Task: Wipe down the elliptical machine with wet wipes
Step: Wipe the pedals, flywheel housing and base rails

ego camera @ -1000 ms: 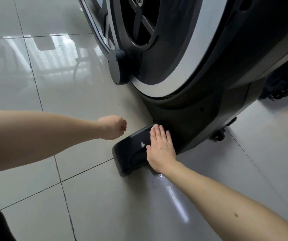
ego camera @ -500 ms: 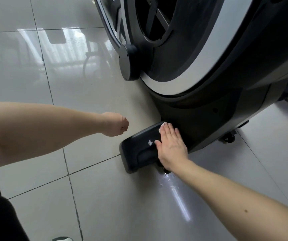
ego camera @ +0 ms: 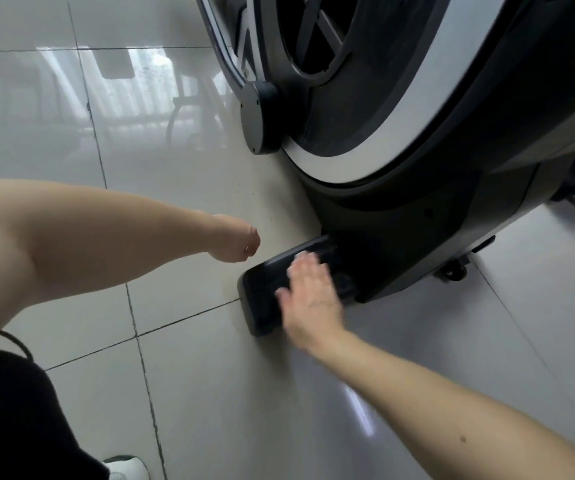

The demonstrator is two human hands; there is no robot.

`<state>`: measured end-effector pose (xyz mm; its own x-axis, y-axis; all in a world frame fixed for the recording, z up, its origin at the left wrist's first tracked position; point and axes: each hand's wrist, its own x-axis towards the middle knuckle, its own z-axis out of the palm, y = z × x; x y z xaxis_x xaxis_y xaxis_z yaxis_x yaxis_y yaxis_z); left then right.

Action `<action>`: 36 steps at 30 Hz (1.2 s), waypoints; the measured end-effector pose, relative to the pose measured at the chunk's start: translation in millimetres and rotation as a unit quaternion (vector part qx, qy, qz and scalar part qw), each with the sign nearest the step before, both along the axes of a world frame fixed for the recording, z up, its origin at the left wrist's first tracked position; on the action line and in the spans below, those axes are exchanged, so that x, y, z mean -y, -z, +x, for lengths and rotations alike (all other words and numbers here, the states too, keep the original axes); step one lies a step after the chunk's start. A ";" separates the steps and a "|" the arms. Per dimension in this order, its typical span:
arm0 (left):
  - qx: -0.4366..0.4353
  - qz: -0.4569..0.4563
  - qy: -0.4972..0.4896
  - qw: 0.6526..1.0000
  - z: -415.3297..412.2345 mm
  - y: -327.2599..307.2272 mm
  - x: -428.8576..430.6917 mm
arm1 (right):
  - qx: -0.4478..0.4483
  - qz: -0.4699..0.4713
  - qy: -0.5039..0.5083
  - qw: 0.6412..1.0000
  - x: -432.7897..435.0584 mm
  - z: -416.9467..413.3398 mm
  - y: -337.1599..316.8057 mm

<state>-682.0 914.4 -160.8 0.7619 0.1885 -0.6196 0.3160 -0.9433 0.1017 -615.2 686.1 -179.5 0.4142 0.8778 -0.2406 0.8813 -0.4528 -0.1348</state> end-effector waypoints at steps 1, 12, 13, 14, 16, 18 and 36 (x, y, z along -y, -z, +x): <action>0.004 0.001 0.001 1.000 2.3 0.5 1.4 | -0.006 -0.004 -0.043 0.999 6.4 -14.6 4.7; -0.014 0.009 0.020 1.000 -2.2 0.1 -1.8 | 0.080 -0.036 0.026 0.996 -3.3 47.6 -14.5; -0.015 0.008 0.015 1.000 -3.2 -0.3 -3.2 | 0.074 -0.029 0.037 0.996 -1.0 42.6 -14.3; -0.016 0.009 0.010 1.000 -4.5 -0.2 -4.5 | 0.061 -0.026 0.048 0.997 -0.3 41.0 -13.6; -0.022 0.009 0.003 1.000 -6.3 0.3 -6.6 | 0.038 -0.022 0.057 0.997 -1.2 36.5 -4.3; -0.028 0.008 -0.002 1.000 -6.7 2.2 -6.6 | 0.019 -0.003 0.029 0.999 3.7 10.3 -2.4; -0.018 0.011 -0.020 1.000 -15.1 -12.6 -7.5 | 0.069 -0.049 -0.104 0.991 18.2 12.1 -4.7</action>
